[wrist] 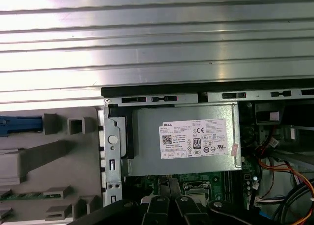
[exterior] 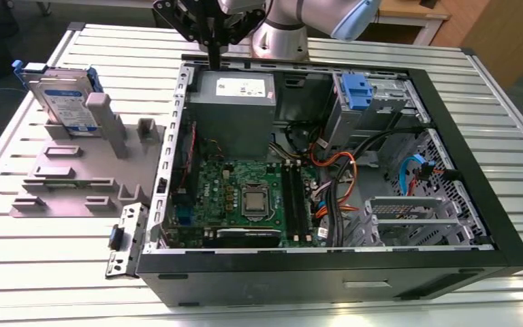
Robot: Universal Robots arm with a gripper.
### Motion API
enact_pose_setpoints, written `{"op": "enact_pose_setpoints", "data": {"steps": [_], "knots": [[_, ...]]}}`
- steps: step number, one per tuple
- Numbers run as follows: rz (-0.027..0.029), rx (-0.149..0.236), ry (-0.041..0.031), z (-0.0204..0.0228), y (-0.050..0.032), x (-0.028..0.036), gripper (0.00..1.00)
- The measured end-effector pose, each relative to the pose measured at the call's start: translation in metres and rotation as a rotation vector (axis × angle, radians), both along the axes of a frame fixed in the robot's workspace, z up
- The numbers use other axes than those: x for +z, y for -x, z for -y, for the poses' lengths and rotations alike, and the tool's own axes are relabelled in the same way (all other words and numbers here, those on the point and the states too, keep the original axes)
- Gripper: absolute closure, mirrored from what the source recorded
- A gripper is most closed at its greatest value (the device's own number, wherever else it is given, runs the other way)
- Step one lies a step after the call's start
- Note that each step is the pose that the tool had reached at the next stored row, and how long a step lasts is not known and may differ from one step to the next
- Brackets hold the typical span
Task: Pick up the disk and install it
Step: 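Reach for the disk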
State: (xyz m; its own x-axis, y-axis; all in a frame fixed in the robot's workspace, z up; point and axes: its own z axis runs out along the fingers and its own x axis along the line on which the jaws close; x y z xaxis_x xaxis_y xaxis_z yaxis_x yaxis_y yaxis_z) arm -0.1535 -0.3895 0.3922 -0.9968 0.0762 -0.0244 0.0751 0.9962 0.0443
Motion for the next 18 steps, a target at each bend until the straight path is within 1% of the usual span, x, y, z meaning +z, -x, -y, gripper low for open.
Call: {"op": "enact_pose_setpoints", "data": {"steps": [18], "knots": [[0.0001, 0.000, 0.0000, 0.0000, 0.0043, 0.0000, 0.89]]}}
